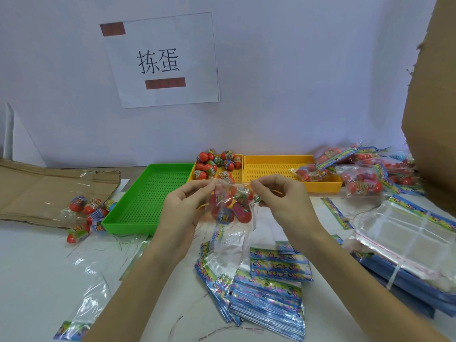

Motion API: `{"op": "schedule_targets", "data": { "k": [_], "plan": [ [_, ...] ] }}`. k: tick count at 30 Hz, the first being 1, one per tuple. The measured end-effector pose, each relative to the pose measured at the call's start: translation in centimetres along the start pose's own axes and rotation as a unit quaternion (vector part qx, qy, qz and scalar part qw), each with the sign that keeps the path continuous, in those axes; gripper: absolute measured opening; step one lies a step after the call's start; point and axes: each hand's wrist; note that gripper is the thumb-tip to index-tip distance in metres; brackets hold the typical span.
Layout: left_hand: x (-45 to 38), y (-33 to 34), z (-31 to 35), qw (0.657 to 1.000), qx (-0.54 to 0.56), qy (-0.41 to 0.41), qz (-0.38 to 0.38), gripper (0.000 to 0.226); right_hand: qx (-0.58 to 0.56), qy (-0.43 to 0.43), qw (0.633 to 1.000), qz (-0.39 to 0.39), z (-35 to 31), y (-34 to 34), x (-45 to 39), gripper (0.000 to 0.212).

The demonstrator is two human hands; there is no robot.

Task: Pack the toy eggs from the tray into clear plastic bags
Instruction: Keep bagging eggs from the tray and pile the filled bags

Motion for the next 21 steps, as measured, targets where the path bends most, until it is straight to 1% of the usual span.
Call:
{"op": "schedule_targets", "data": {
  "k": [2, 4, 6, 8, 12, 14, 17, 19, 21],
  "plan": [
    [0.0, -0.2, 0.2, 1.0, -0.008, -0.008, -0.029, 0.021, 0.02, -0.007, 1.0, -0.009, 0.0, 0.1, 0.1, 0.008],
    [0.1, -0.3, 0.3, 0.998, -0.025, -0.018, -0.048, 0.03, 0.028, -0.01, 0.999, -0.014, 0.0, 0.1, 0.0, 0.007],
    [0.3, -0.2, 0.2, 0.996, -0.068, -0.01, -0.049, 0.038, 0.032, -0.011, 0.999, -0.021, -0.1, 0.0, 0.0, 0.007],
    [0.4, -0.2, 0.2, 0.995, -0.097, 0.001, -0.031, 0.044, 0.036, -0.007, 0.999, -0.029, -0.1, 0.1, 0.0, 0.008],
    [0.3, -0.1, 0.0, 0.997, -0.067, 0.017, 0.017, 0.031, 0.042, 0.004, 0.999, -0.016, 0.1, 0.8, 0.1, 0.01],
    [0.4, 0.1, -0.3, 0.998, -0.054, 0.022, 0.024, 0.026, 0.06, -0.001, 0.998, -0.02, 0.2, 1.2, 0.3, 0.009],
    [0.3, -0.1, -0.4, 0.998, -0.058, 0.014, -0.009, 0.021, 0.086, -0.026, 0.995, -0.039, 0.2, 1.3, 0.3, 0.008],
    [0.3, -0.1, -0.1, 0.995, -0.086, -0.009, -0.044, 0.025, 0.09, -0.031, 0.995, -0.043, 0.1, 1.0, 0.3, 0.009],
    [0.3, 0.0, -0.2, 0.991, -0.128, -0.008, -0.047, 0.028, 0.091, -0.031, 0.994, -0.048, 0.2, 0.8, 0.3, 0.009]
  ]
}}
Point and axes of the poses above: each hand's wrist, its own x-axis away from the middle knuckle, its own y-axis out of the palm, z = x × y, and after that the axes turned 8 degrees about -z, right-handed
